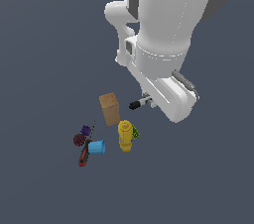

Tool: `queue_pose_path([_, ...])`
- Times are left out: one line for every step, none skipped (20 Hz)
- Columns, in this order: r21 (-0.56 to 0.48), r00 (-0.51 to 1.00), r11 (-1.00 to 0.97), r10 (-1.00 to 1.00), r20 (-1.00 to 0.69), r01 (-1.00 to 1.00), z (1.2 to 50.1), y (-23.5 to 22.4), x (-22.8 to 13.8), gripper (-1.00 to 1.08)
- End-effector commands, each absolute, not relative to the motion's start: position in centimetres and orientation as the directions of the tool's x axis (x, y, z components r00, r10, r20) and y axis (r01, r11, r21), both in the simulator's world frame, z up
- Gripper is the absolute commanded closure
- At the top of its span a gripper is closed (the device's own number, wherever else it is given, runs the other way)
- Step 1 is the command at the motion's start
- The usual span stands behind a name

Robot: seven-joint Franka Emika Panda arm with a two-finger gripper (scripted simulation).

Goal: Pick up a designated object from a clutter of objects.

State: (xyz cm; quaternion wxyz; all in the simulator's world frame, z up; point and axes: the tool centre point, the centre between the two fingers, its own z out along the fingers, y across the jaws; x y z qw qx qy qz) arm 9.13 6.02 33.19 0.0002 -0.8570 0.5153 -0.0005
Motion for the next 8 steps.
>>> queue_pose_path([0.000, 0.470, -0.470, -0.883, 0.000, -0.883, 34.16, 5.52, 9.43, 1.08])
queue_pose_path([0.000, 0.470, -0.470, -0.883, 0.000, -0.883, 34.43, 5.38, 9.52, 1.08])
queue_pose_path([0.000, 0.470, -0.470, -0.882, 0.000, -0.882, 34.66, 5.30, 9.59, 1.08])
queue_pose_path([0.000, 0.470, -0.470, -0.882, 0.000, -0.882, 34.84, 5.21, 9.66, 1.08])
queue_pose_path([0.000, 0.470, -0.470, -0.882, 0.000, -0.882, 34.98, 5.13, 9.71, 1.08])
queue_pose_path([0.000, 0.470, -0.470, -0.882, 0.000, -0.882, 35.07, 5.08, 9.74, 1.08])
queue_pose_path([0.000, 0.470, -0.470, -0.882, 0.000, -0.882, 35.13, 5.05, 9.76, 1.08])
queue_pose_path([0.000, 0.470, -0.470, -0.882, 0.000, -0.882, 35.15, 5.04, 9.77, 1.08])
